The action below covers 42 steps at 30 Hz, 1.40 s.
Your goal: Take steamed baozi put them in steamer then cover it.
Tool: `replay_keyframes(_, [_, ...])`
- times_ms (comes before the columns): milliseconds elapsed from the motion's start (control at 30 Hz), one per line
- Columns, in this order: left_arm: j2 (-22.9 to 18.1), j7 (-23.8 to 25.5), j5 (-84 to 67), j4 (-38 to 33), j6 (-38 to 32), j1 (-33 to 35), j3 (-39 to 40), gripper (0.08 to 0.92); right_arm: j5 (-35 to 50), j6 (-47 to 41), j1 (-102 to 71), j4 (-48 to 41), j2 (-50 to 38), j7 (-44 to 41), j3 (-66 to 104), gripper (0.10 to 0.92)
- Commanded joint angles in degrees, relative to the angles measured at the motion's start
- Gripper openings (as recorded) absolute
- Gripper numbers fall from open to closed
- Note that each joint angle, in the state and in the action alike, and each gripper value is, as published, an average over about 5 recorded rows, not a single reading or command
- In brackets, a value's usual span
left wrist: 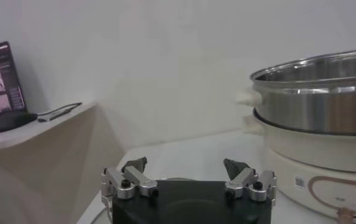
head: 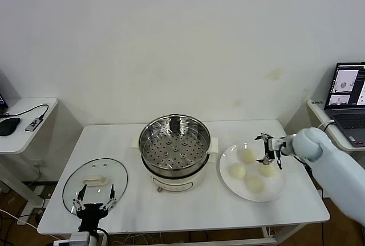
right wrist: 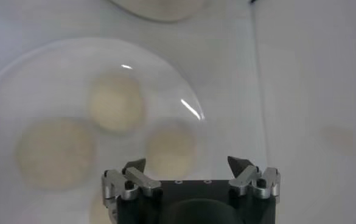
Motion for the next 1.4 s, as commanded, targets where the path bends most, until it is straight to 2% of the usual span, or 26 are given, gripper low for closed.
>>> replay_keyframes(33, [0.4,-0.2,0.4,-0.3,0.4,-0.1,-0.7,0.823,0.1,0.0,10.5,-8.9,2.3,-6.2,-10.9,0.823])
replay_keyframes(767, [1.4,0.0,1.7,0.7,-0.2,-0.7,-1.5,0.823,-0.4,-2.5,9.5,-17.8,10.5,-4.2,-12.1,0.818])
replay_keyframes(1067, [1.4,-0.1,2.1,0.8,-1.0,-0.5,-1.8,0.823,-0.8,-3.3,9.8,-19.4,12.2,-3.1,-12.0,0.71])
replay_keyframes(1400, [1.2,-0.1,2.7,1.0,-1.6,-0.4,-1.8,0.823,-1.8,-3.5,9.8,-20.0,12.7,-2.6,-12.0,0.627])
